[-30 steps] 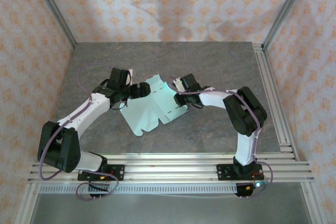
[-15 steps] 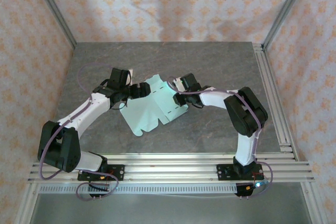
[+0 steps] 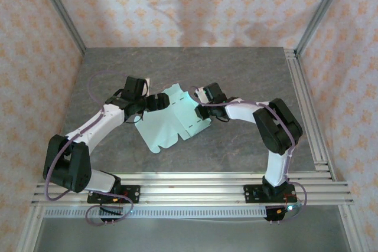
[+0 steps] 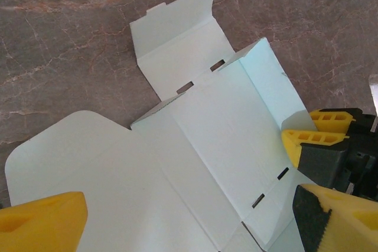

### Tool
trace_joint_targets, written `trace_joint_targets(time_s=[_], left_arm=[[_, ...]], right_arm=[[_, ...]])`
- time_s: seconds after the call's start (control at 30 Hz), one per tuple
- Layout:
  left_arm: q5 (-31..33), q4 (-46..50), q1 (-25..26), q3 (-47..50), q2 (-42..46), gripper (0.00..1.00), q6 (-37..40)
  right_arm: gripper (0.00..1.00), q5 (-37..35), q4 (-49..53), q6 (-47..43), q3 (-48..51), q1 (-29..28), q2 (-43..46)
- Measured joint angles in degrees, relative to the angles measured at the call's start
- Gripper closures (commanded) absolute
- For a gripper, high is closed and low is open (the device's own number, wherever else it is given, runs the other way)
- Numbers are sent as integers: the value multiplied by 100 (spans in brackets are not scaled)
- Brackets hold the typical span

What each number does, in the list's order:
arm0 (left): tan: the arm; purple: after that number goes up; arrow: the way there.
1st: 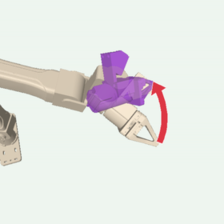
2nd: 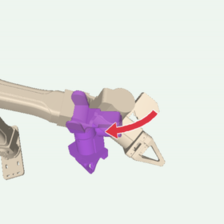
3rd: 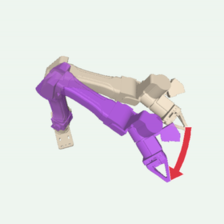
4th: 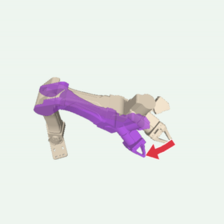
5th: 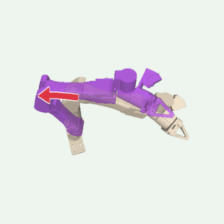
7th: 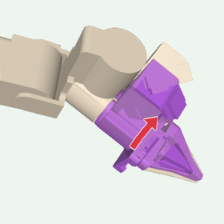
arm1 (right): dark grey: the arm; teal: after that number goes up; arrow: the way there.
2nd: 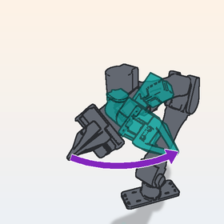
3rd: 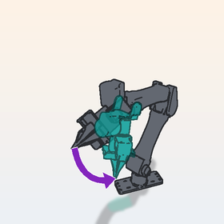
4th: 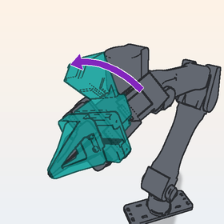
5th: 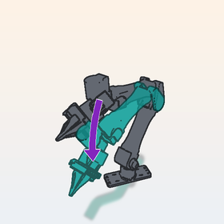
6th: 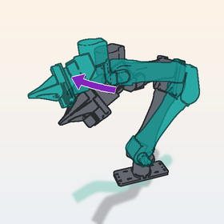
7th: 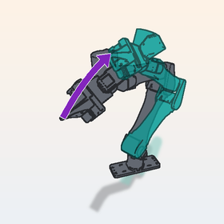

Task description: Fold the paper box

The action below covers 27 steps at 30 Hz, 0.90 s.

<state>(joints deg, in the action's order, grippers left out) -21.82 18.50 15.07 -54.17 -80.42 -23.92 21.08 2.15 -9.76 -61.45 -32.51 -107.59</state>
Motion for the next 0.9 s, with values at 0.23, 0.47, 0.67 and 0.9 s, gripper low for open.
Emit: trace_joint_targets(time_s=[0.23,0.47,0.67,0.9], left_arm=[[0,0,0,0,0,9,0],[0,-13,0,0,-46,9,-2],[0,-42,0,0,-52,8,-7],[164,-177,0,17,-42,2,-46]], right_arm=[[85,42,2,11,0,0,0],[100,37,37,-20,0,0,33],[100,-46,175,-155,-4,0,48],[100,-579,348,-546,-7,-59,173]])
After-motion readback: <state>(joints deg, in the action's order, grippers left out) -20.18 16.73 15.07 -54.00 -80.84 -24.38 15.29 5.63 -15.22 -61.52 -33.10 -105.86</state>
